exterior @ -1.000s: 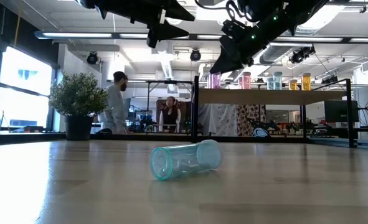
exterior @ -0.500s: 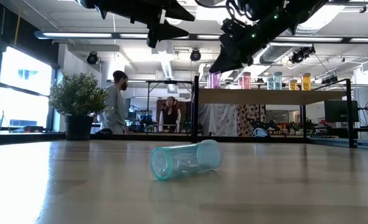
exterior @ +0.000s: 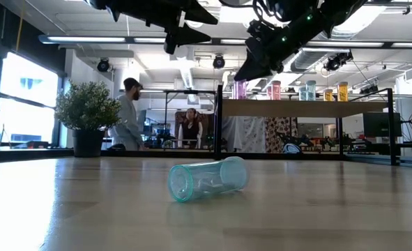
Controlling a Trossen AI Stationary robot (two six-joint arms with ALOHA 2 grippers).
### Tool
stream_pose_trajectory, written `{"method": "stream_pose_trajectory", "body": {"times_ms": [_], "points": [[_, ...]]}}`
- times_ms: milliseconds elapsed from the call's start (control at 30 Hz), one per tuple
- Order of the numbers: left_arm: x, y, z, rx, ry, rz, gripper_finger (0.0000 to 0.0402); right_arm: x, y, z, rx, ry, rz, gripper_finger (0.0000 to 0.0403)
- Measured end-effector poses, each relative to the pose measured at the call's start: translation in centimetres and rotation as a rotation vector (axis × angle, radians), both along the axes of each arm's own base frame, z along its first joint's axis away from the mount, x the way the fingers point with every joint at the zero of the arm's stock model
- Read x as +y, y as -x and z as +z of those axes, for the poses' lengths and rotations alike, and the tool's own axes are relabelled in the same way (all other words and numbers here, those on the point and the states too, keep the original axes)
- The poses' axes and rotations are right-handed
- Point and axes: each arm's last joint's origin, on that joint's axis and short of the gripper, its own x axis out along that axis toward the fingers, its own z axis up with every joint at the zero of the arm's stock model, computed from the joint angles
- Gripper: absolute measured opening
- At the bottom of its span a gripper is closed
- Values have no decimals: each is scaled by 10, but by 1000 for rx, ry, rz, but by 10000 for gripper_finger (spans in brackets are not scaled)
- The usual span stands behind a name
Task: Pick and place medicine bottles onto shelf by color
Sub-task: Put the pink pill bottle on the shelf aligned with the other pink pill bottles, then put the red pill bottle on the shelf aligned with the other red pill bottles
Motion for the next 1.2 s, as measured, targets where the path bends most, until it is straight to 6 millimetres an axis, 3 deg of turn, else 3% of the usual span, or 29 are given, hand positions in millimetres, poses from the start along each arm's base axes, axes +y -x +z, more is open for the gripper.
{"method": "stream_pose_trajectory", "body": {"times_ms": [367, 767, 1000, 1200], "points": [[0, 0, 0, 0, 0, 0, 241, -2, -3, 19, 18, 42, -17, 165], [0, 0, 0, 3, -7, -2, 241, 6, -5, 63, 73, -8, -3, 165], [-3, 3, -1, 41, 11, -33, 241, 27, 5, 98, 130, -203, -11, 165], [-17, 11, -3, 150, -16, -77, 241, 64, 13, 111, 172, -419, -10, 165]]}}
